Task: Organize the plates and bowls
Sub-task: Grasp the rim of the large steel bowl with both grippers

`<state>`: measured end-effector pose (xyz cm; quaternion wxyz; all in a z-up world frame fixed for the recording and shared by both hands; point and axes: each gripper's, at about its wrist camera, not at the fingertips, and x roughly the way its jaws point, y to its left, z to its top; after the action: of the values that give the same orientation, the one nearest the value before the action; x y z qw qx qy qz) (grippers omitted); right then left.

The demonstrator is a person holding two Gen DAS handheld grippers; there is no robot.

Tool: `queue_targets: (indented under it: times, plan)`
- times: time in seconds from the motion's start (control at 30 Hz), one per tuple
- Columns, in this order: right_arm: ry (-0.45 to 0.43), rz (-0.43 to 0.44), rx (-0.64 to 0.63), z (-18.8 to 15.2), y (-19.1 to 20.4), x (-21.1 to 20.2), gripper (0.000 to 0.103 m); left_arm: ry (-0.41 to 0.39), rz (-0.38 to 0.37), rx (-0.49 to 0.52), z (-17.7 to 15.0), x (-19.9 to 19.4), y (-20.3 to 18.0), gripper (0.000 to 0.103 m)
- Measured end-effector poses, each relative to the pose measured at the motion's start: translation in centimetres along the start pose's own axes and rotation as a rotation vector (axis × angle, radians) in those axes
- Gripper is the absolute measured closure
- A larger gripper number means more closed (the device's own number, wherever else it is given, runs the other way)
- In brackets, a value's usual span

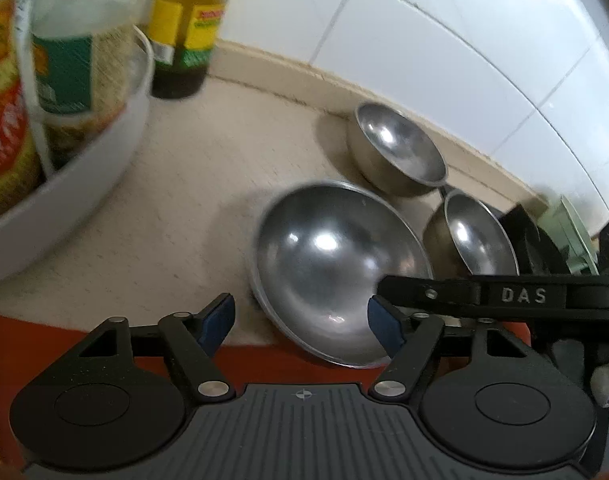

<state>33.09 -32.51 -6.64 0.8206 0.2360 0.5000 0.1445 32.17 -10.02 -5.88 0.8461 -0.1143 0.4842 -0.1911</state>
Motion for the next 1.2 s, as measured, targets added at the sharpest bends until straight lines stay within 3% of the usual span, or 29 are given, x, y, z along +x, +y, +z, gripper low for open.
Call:
queue_targets:
  times: [0.27,0.6,0.77,1.2]
  plan:
    - [-0.069,-0.011,0.028,-0.5,-1.2,-2.3,0.080,-0.063,0.025,-0.009,0.7,-2.0,0.3,0.021]
    - [-0.224,-0.026,0.095,-1.8,-3.4,-8.4,0.078,-0.097,0.000,0.146,2.0,-2.7,-4.5,0.018]
    - [-0.287,-0.077,0.131,-1.8,-5.0,-10.6,0.076,-0.055,-0.037,0.210,2.5,-0.9,-7.2,0.018]
    - [-0.269,-0.127,0.220,-0.3,-9.2,-9.5,0.074,0.020,-0.072,0.292,4.6,4.8,-11.6,0.018]
